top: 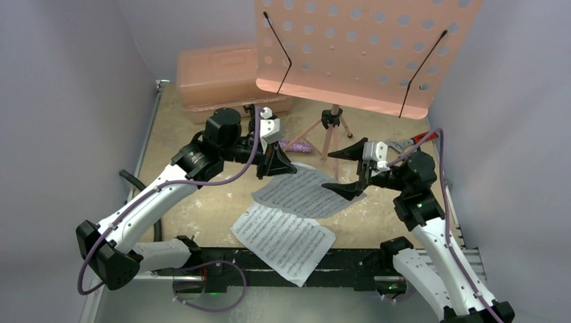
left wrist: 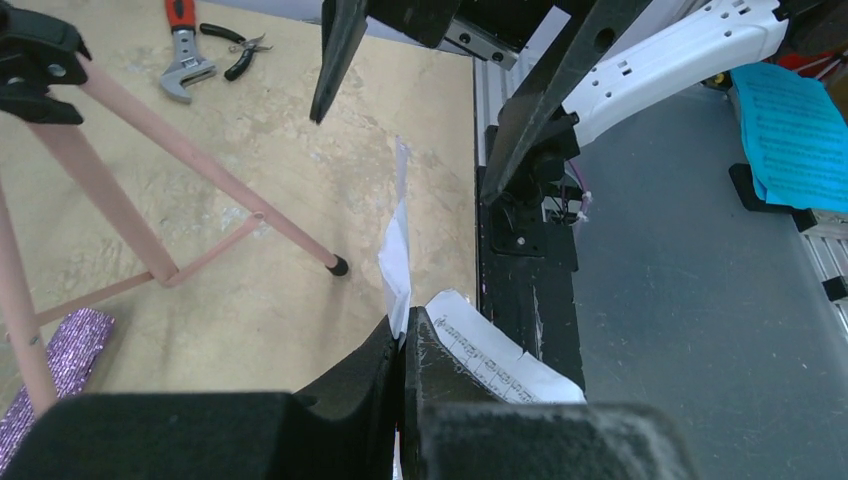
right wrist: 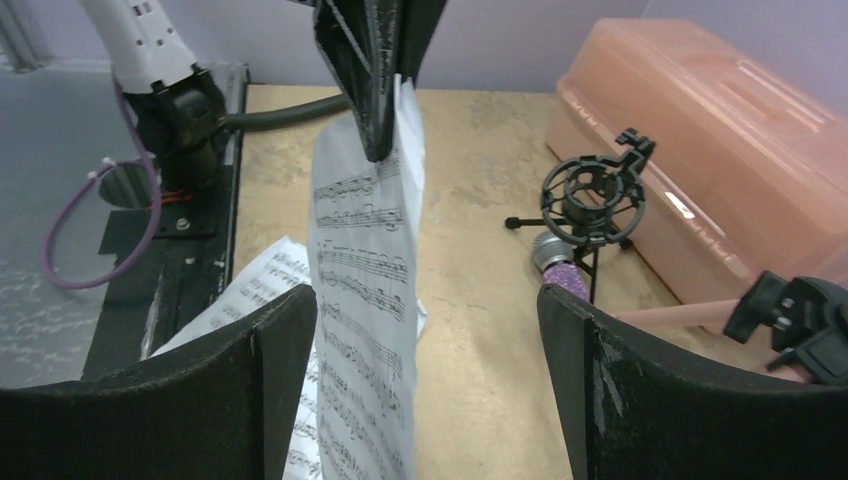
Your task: Set up the instrument practice props
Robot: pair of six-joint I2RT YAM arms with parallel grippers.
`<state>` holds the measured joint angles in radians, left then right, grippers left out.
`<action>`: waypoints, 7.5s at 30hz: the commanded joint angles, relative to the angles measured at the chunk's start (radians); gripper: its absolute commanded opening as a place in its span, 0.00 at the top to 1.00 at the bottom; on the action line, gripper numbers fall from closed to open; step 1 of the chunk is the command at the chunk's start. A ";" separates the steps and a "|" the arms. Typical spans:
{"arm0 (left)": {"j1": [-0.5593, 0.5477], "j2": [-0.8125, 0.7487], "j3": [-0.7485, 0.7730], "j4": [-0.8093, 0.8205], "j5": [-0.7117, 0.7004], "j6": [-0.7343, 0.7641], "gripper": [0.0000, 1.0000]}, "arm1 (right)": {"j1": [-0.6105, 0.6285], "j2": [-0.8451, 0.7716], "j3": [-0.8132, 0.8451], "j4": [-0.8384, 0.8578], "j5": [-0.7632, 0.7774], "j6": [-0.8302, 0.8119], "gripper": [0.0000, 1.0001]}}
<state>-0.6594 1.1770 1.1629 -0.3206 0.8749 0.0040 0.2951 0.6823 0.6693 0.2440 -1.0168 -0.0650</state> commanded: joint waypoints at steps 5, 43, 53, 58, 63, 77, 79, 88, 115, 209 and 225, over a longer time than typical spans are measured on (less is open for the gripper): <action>-0.110 0.061 0.100 0.059 -0.081 0.016 1.00 | 0.016 0.033 0.070 -0.169 -0.095 -0.131 0.20; -0.182 -0.013 -0.027 0.251 -0.541 -0.258 0.16 | 0.021 0.049 0.056 -0.186 -0.092 -0.073 1.00; -0.092 -0.056 -0.216 0.348 -0.604 -0.526 0.15 | 0.021 0.043 0.039 -0.182 -0.085 -0.040 1.00; 0.019 -0.170 -0.385 0.459 -0.617 -0.638 0.15 | 0.021 0.030 0.041 -0.158 -0.080 -0.014 1.00; 0.046 -0.312 -0.501 0.472 -0.745 -0.675 0.15 | 0.022 0.025 0.045 -0.094 -0.077 0.046 1.00; 0.045 -0.645 -0.595 0.518 -0.718 -0.470 0.14 | 0.020 0.037 0.191 -0.033 0.018 0.198 1.00; 0.045 -0.651 -0.588 0.552 -0.711 -0.418 0.12 | 0.022 0.038 0.227 -0.022 0.047 0.195 1.00; 0.045 -0.574 -0.516 0.574 -0.549 -0.195 0.07 | 0.022 0.084 0.405 0.076 0.174 0.247 1.00; -0.021 -0.076 -0.213 1.081 -0.248 -0.268 0.20 | 0.021 0.141 0.545 0.298 0.187 0.400 1.00; -0.111 -0.250 -0.175 0.605 -0.466 -0.628 1.00 | 0.019 0.332 1.097 -0.504 0.524 0.429 0.13; -0.112 -0.238 -0.022 0.553 -0.664 -0.679 1.00 | 0.020 0.414 1.244 -0.556 0.408 0.390 0.12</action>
<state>-0.7670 0.9657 1.1000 0.2497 0.2852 -0.6628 0.3138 1.1137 1.9209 -0.3660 -0.5270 0.3313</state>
